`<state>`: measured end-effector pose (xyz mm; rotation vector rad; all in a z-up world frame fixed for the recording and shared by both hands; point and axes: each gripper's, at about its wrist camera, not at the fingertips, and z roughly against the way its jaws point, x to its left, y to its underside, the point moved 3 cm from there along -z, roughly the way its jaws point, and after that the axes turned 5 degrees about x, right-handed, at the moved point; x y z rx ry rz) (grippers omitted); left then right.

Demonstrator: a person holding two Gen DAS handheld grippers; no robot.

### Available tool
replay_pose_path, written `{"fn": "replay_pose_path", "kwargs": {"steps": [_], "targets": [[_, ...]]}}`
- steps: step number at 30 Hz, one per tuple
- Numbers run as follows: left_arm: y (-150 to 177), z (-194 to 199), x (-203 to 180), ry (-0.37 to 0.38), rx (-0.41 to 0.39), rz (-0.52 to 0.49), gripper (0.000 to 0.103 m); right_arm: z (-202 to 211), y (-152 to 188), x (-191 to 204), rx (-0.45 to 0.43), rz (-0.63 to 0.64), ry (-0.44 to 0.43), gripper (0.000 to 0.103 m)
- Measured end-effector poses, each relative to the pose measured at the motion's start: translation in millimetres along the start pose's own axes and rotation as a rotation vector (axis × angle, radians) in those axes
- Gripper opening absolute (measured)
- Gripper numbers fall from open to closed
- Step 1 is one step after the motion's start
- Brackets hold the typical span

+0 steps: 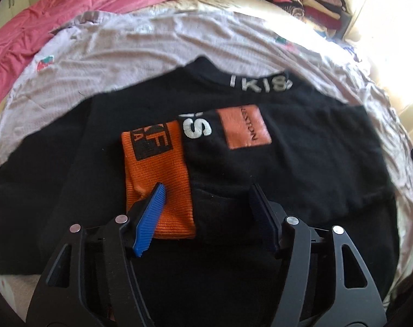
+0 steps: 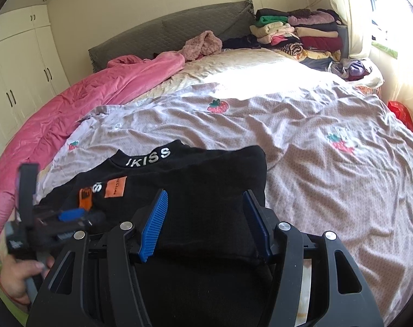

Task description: Fold small clothes

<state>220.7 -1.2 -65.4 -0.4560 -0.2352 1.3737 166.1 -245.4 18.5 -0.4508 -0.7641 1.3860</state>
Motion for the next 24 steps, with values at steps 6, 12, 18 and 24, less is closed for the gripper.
{"fn": "replay_pose_path", "kwargs": {"steps": [6, 12, 18, 24], "targets": [[0.8, 3.7, 4.0, 0.028, -0.004, 0.016, 0.057, -29.1, -13.9, 12.2, 0.045, 0.047, -0.009, 0.062], [-1.2, 4.8, 6.0, 0.043, -0.001, 0.026, 0.057, -66.6, -8.7, 13.5, 0.141, 0.048, 0.012, 0.062], [-2.2, 5.7, 7.3, 0.060, -0.001, 0.035, 0.057, -105.7, 5.3, -14.5, 0.257, 0.022, 0.080, 0.060], [-2.7, 7.6, 8.5, 0.068, 0.001, 0.044, 0.057, -97.6, 7.6, -10.2, 0.235, 0.016, 0.069, 0.067]]}}
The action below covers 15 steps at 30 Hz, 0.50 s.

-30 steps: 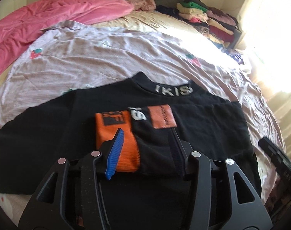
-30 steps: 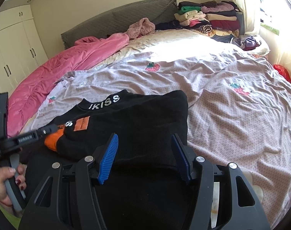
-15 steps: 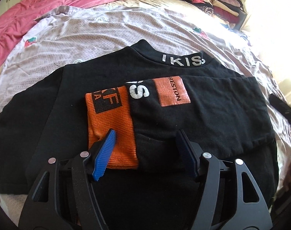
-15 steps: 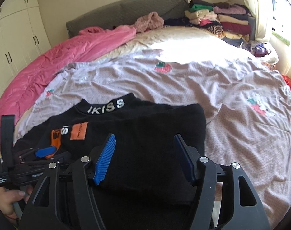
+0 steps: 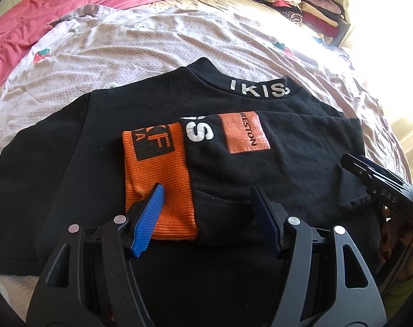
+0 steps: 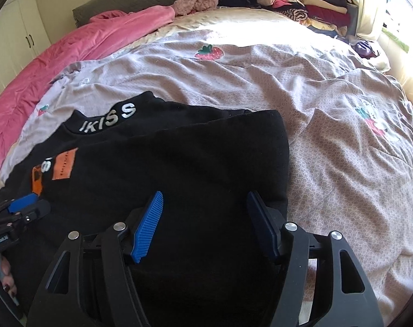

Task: Fold small clothes
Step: 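Move the left tool to the orange cuff of the other sleeve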

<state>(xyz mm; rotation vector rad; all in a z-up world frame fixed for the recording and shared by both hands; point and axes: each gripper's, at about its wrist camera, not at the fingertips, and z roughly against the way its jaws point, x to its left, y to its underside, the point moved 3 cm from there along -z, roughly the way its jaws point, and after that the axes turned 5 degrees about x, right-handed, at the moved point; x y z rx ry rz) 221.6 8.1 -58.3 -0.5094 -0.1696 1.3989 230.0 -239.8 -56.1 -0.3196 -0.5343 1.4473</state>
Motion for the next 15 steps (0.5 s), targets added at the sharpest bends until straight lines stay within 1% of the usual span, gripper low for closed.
{"fn": "replay_pose_path", "kwargs": {"steps": [3, 7, 10, 11, 12, 15], "targets": [[-0.7, 3.7, 0.7, 0.007, 0.000, 0.008, 0.059, 11.1, 3.2, 0.8, -0.018, -0.027, -0.035, 0.068], [-2.1, 8.6, 3.4, 0.013, -0.006, 0.022, 0.061, 24.4, 6.0, 3.4, -0.032, -0.036, -0.060, 0.069], [-2.3, 13.8, 5.7, 0.001, -0.018, 0.026, 0.067, 33.2, 7.8, 7.5, -0.042, -0.036, -0.081, 0.070], [-2.4, 15.8, 7.1, -0.008, -0.023, 0.025, 0.068, 35.7, 8.0, 8.8, -0.045, -0.034, -0.086, 0.075], [-2.3, 16.8, 8.2, -0.016, -0.025, 0.024, 0.068, 38.3, 8.7, 10.3, -0.050, -0.031, -0.088, 0.076], [-2.7, 22.0, 13.9, -0.040, -0.034, 0.032, 0.070, 46.1, 10.4, 16.9, -0.067, -0.014, -0.086, 0.077]]}}
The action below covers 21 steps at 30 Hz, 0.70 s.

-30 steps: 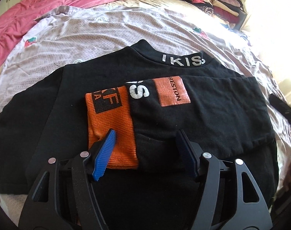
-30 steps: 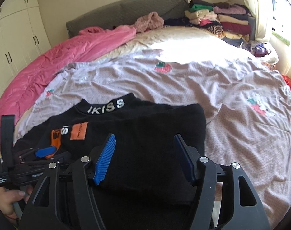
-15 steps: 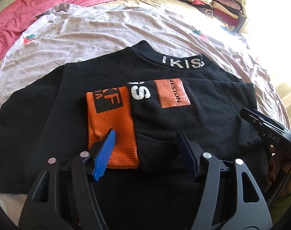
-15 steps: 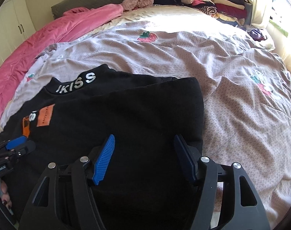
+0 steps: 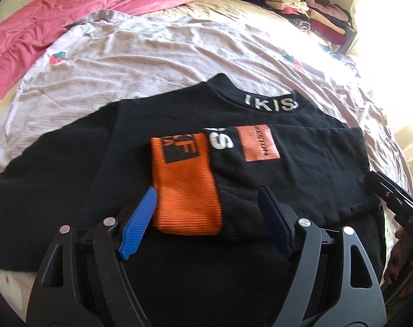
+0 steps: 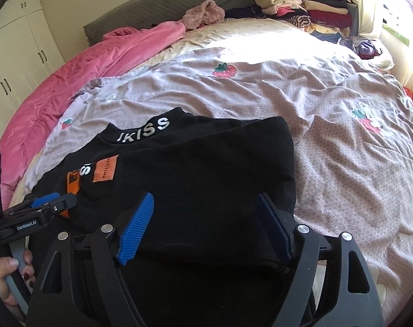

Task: Fold small clothes
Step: 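Move the left tool to the orange cuff of the other sleeve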

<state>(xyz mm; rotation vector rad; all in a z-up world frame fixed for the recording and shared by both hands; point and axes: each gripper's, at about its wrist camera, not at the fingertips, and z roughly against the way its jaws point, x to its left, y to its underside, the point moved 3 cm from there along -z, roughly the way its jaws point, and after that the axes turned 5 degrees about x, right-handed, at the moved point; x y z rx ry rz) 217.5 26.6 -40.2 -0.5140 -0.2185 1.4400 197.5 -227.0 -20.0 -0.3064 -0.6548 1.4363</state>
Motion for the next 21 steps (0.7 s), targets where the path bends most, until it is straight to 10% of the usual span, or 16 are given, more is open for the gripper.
{"fn": "replay_pose_path", "kwargs": {"steps": [10, 21], "targets": [[2.5, 32.2, 25.3, -0.044, -0.065, 0.043, 0.093, 19.4, 5.8, 37.0, -0.043, 0.075, -0.046, 0.088], [7.3, 62.1, 71.2, -0.100, -0.123, 0.154, 0.094, 32.7, 11.2, 85.4, -0.067, 0.170, -0.091, 0.094]]}}
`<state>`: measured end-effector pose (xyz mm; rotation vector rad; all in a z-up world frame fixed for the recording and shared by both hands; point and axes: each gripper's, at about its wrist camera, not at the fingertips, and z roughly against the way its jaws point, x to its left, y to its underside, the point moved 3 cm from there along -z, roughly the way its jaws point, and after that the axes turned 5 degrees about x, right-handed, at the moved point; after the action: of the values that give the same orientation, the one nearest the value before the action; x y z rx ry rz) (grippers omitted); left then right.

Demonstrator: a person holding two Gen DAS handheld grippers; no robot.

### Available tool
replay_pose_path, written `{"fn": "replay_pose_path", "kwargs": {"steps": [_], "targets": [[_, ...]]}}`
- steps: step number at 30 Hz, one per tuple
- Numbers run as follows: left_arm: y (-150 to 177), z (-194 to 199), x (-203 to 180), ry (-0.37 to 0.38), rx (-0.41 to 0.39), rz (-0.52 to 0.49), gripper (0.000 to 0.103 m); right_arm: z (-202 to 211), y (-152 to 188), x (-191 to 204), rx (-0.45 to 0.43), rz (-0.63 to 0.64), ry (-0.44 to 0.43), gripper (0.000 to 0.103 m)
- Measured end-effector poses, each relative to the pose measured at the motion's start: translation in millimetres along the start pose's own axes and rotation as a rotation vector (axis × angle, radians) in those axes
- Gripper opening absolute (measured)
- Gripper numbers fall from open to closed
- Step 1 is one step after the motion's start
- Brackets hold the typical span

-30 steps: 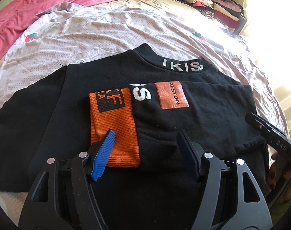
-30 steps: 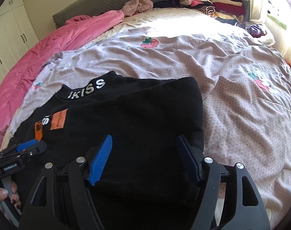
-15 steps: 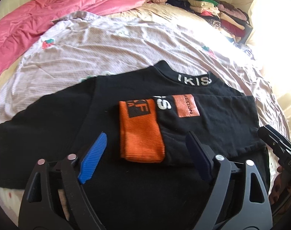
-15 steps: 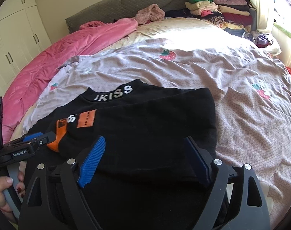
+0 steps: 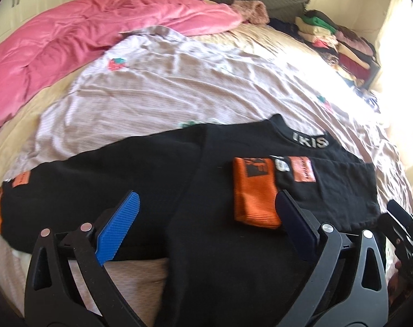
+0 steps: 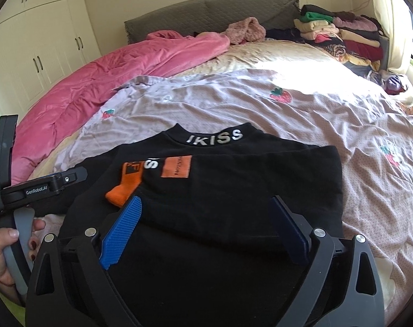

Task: Fold small clothes
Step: 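Move the left tool to the orange cuff of the other sleeve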

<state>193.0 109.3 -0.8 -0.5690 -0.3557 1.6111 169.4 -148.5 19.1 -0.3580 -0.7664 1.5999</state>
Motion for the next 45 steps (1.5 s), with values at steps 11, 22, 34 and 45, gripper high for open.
{"fn": "replay_pose_path", "kwargs": {"steps": [11, 22, 34, 45], "targets": [[2.3, 21.4, 58.6, -0.140, -0.075, 0.093, 0.094, -1.5, -8.0, 53.5, -0.008, 0.092, -0.049, 0.095], [17.7, 35.3, 109.0, -0.195, -0.119, 0.194, 0.094, -7.9, -11.4, 99.5, -0.003, 0.153, -0.088, 0.095], [44.0, 49.7, 163.4, -0.220, -0.109, 0.287, 0.094, -17.9, -14.9, 139.4, 0.007, 0.195, -0.115, 0.095], [59.7, 60.4, 212.5, -0.251, -0.099, 0.375, 0.094, -24.7, -17.2, 172.3, 0.012, 0.227, -0.140, 0.095]]}}
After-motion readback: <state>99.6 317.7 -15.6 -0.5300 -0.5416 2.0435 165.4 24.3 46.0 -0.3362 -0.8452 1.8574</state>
